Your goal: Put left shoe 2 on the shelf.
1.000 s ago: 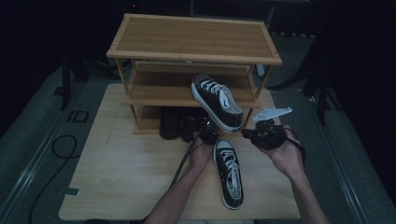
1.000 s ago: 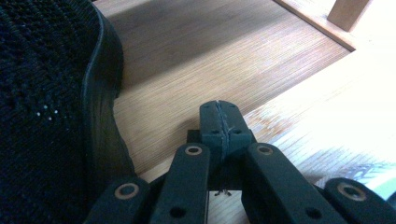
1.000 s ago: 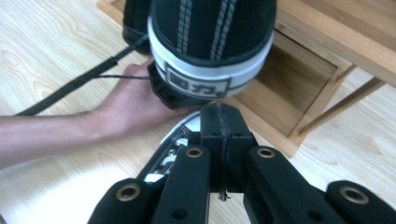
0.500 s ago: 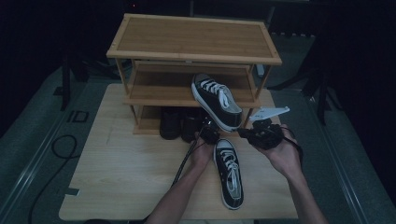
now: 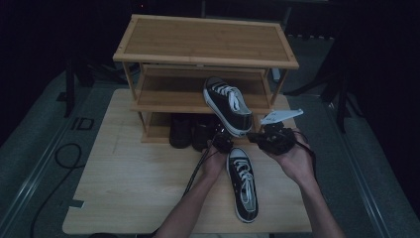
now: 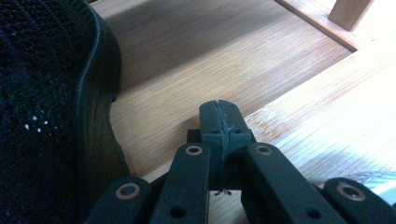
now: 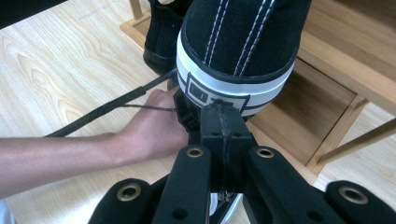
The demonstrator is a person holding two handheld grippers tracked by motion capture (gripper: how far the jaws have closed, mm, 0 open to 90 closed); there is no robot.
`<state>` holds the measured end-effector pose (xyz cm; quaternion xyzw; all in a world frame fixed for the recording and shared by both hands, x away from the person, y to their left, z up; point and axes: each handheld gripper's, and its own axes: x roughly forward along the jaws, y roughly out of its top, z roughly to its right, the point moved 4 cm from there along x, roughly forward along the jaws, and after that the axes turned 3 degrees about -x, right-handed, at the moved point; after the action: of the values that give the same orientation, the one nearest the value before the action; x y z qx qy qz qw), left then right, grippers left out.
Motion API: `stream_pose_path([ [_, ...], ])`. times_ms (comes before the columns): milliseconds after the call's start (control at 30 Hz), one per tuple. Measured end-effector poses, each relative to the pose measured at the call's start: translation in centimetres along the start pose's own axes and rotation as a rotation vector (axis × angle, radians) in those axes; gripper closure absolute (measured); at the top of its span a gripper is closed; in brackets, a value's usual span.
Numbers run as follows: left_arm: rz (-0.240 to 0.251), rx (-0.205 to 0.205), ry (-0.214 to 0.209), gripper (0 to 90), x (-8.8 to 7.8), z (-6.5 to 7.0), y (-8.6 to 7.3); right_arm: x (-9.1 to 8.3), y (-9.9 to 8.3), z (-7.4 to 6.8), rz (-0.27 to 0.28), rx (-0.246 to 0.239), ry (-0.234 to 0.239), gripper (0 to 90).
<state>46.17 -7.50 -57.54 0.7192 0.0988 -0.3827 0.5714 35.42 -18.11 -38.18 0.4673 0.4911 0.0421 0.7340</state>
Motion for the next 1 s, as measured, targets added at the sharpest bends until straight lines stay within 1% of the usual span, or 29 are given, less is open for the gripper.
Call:
stream_pose_path([
  [200,-0.002,-0.009,-0.001,90.0,0.0,0.0,0.0,0.5,0.7,-0.5,-0.001,-0.018,0.016,90.0],
  [500,-0.003,-0.003,-0.003,90.0,0.1,0.1,0.1,1.7,1.8,-1.2,-0.011,-0.043,0.035,90.0],
  [600,0.002,-0.011,-0.002,90.0,0.1,0.1,0.1,1.9,2.0,-1.3,-0.012,-0.045,0.04,90.0],
  [633,0.014,-0.022,-0.004,90.0,0.2,0.2,0.1,2.1,2.1,-1.2,-0.014,-0.045,0.039,90.0],
  [667,-0.015,0.013,0.003,90.0,0.0,-0.1,0.0,2.5,2.3,-1.1,-0.014,-0.042,0.048,90.0],
  [833,-0.012,0.016,0.005,90.0,0.0,0.0,0.0,3.0,2.6,-1.0,-0.011,-0.044,0.048,90.0],
  [933,-0.005,0.021,0.008,90.0,0.1,0.0,0.0,3.4,2.8,-0.7,-0.008,-0.045,0.06,90.0],
  [1000,-0.006,0.024,0.01,90.0,0.1,0.0,0.0,3.5,2.9,-0.6,-0.008,-0.045,0.059,90.0],
])
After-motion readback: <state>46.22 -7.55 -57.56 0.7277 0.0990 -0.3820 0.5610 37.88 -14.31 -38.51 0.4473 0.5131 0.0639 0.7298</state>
